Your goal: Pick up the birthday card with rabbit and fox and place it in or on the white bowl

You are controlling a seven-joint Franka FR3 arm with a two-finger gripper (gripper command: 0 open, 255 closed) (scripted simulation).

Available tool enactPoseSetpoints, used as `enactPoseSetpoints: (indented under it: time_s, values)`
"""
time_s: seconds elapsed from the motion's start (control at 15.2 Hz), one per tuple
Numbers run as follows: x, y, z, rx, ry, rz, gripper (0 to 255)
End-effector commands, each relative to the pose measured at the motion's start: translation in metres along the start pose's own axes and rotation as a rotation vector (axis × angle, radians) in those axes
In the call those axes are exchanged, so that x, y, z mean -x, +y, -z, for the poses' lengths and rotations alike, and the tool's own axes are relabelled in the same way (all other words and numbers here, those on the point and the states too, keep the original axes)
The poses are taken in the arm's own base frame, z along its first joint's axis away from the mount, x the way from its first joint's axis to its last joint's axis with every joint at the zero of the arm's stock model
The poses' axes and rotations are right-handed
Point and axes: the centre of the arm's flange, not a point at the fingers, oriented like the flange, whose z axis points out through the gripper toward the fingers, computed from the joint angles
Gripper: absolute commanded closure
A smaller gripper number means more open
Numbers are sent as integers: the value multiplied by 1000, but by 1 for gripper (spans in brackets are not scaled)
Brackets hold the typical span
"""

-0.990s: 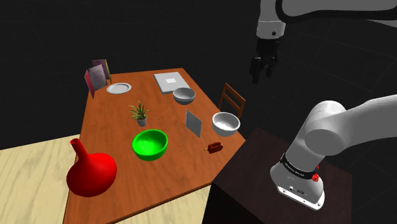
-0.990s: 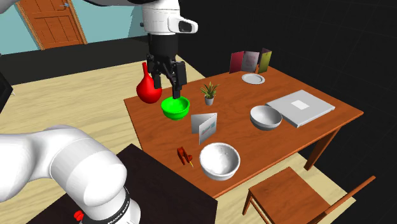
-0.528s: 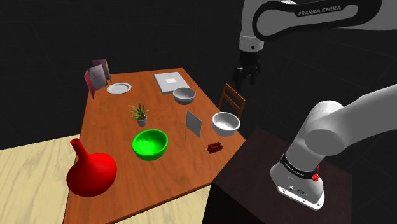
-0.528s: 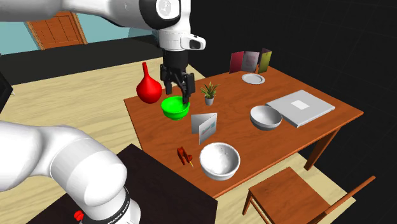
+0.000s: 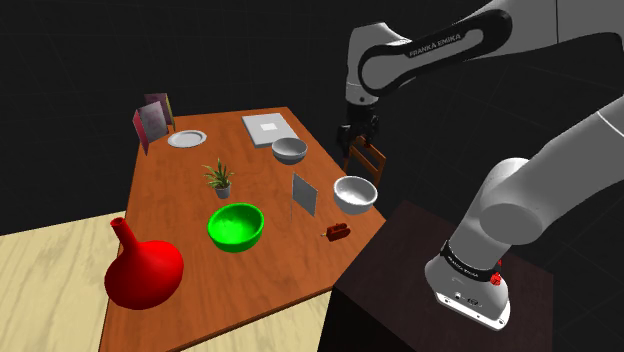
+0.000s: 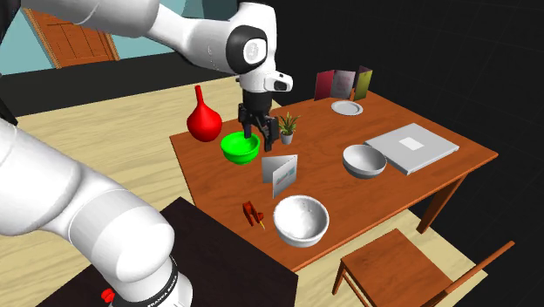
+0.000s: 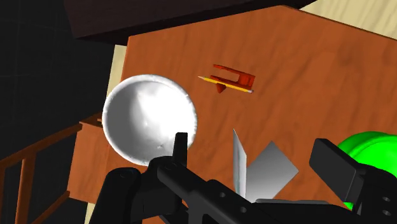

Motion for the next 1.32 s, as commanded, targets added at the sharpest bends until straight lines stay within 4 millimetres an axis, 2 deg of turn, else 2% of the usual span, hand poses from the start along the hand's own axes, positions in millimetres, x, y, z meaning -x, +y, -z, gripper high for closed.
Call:
enactPoseSetpoints:
  time_s: [0.0, 1.25]
  values:
    - [-20, -9, -16, -6, 7, -10, 0]
    - [-201, -78, -163, -57, 53, -100, 0]
